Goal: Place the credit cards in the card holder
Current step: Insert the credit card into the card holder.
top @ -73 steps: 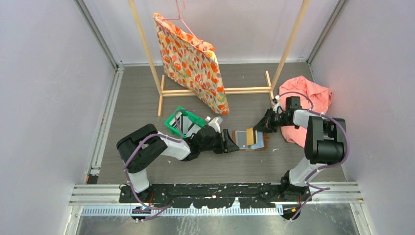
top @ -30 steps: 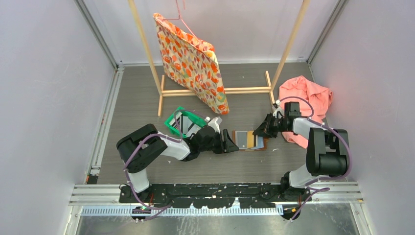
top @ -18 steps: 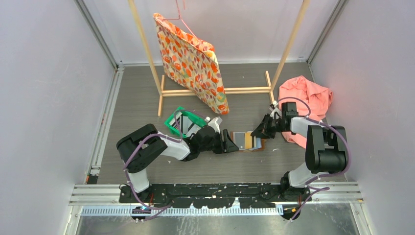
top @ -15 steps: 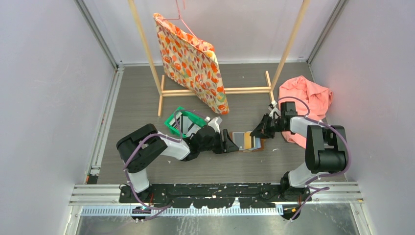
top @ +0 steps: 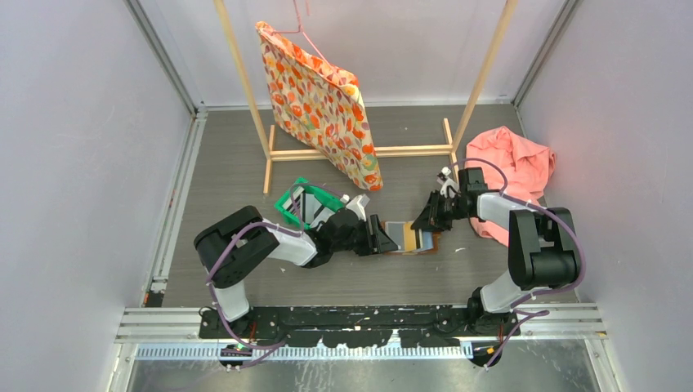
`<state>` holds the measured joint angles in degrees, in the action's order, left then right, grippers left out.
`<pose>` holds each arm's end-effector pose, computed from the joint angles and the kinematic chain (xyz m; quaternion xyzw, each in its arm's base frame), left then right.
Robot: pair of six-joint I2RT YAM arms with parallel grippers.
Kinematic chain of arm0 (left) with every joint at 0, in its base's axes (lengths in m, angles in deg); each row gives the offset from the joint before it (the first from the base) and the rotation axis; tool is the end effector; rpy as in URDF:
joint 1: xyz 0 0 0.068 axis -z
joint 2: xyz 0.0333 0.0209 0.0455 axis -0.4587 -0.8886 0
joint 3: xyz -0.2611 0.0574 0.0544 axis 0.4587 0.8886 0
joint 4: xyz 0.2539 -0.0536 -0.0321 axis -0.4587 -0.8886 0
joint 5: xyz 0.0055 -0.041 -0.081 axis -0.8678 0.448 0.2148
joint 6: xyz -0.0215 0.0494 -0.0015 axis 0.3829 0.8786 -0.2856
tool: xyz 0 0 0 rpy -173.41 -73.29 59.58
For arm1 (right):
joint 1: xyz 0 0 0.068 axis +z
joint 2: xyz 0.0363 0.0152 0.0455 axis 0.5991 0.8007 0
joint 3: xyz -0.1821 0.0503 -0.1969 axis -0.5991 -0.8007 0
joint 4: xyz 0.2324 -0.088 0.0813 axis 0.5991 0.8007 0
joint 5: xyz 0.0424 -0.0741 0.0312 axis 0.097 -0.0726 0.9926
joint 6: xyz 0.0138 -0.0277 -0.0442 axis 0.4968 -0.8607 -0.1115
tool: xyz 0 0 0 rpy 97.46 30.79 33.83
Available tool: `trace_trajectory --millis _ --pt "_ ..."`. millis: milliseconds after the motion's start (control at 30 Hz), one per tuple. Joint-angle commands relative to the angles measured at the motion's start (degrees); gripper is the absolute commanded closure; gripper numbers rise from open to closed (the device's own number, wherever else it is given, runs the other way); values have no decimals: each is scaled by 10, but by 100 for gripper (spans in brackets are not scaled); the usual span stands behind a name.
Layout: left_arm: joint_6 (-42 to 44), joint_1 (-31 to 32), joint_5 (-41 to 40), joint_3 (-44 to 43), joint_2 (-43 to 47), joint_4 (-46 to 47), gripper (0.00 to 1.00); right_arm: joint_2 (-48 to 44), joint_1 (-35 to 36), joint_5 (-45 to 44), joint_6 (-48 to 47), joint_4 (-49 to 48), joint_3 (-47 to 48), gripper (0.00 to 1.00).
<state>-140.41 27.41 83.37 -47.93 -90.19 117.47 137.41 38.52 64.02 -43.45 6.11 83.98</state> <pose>0.1888 -0.2779 0.1299 -0.0025 0.8513 -0.4812 0.2092 0.2632 0.0312 0.1417 0.0616 0.9178 0.3706 0.1284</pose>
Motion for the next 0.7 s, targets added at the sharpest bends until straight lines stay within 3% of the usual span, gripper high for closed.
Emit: trace_trajectory --millis 0,667 --pt "-3 -3 6 -7 8 8 48 -2 10 -1 -12 6 18 81" --pt "-2 -5 5 -3 17 3 48 -23 9 -16 -27 23 23 73"
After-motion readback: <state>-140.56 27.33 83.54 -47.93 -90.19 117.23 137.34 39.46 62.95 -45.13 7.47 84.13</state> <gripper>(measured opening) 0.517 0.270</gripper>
